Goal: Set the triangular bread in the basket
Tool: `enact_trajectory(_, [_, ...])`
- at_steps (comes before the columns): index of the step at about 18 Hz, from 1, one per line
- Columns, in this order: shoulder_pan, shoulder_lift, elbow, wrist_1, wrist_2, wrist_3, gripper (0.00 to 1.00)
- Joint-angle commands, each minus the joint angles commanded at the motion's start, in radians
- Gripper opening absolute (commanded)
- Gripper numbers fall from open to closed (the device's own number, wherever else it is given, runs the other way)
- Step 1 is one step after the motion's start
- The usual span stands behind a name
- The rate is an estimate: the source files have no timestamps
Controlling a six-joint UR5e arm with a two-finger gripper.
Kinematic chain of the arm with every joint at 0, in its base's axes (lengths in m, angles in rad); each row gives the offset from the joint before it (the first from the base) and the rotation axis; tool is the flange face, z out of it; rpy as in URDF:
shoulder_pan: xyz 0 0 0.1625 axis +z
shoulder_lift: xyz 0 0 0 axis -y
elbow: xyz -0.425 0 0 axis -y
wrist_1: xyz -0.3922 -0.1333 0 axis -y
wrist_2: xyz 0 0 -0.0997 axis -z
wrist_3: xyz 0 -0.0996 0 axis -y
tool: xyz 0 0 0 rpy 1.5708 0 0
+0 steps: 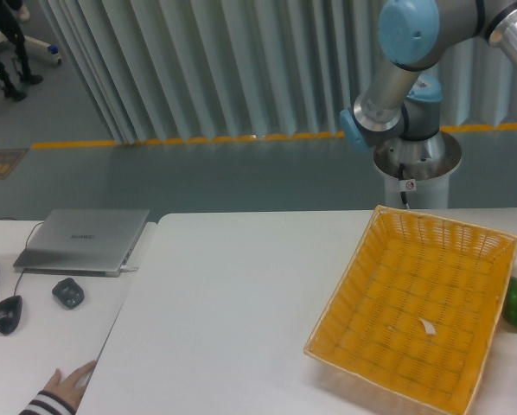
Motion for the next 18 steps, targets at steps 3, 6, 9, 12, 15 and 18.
enact_trajectory(3, [0.0, -0.006, 0.0, 0.012, 0.0, 0.006, 0.97])
enact_trajectory(6, [0.0, -0.006, -0.002, 0.015, 0.0, 0.006, 0.82])
enact_trajectory(9, [0.0, -0.011, 0.0, 0.02, 0.0, 0.006, 0.56])
enact_trajectory(12, [0.002, -0.015, 0.003, 0.018, -0.002, 0.005, 0.34])
enact_trajectory(15, [0.002, -0.012, 0.003, 0.018, -0.003, 0.005, 0.21])
enact_trajectory(18, [0.002, -0.005, 0.005, 0.018, -0.003, 0.003, 0.07])
